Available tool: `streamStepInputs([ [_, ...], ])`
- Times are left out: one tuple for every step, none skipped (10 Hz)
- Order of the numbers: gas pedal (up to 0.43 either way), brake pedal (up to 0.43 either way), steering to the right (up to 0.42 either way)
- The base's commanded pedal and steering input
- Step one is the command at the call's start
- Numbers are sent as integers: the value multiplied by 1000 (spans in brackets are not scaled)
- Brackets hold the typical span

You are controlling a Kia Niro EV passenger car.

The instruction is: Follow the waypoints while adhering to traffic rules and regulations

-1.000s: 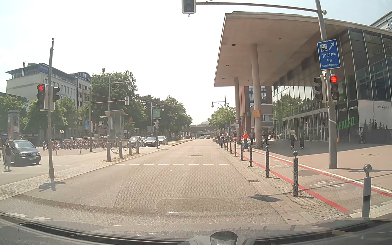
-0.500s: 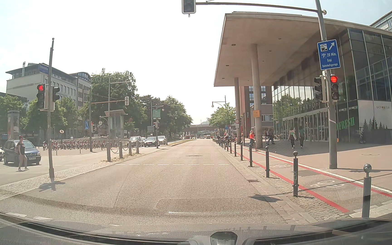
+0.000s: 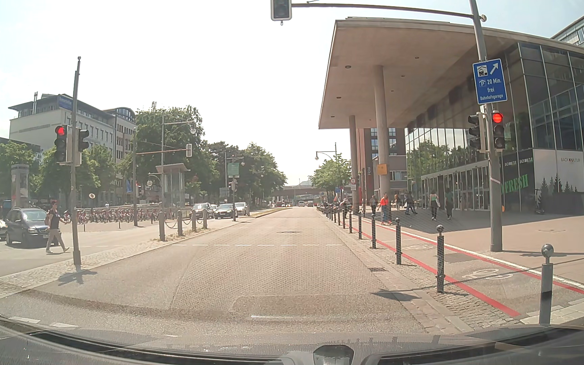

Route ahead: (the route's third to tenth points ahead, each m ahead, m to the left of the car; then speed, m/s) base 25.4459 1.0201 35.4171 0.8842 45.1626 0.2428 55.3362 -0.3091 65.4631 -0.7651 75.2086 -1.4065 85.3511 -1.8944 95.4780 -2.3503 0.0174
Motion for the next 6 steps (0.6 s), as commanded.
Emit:
streamStepInputs([
  [0, 250, -16],
  [0, 250, -16],
  [0, 250, -16],
  [0, 250, -15],
  [0, 250, -14],
  [0, 250, -14],
])
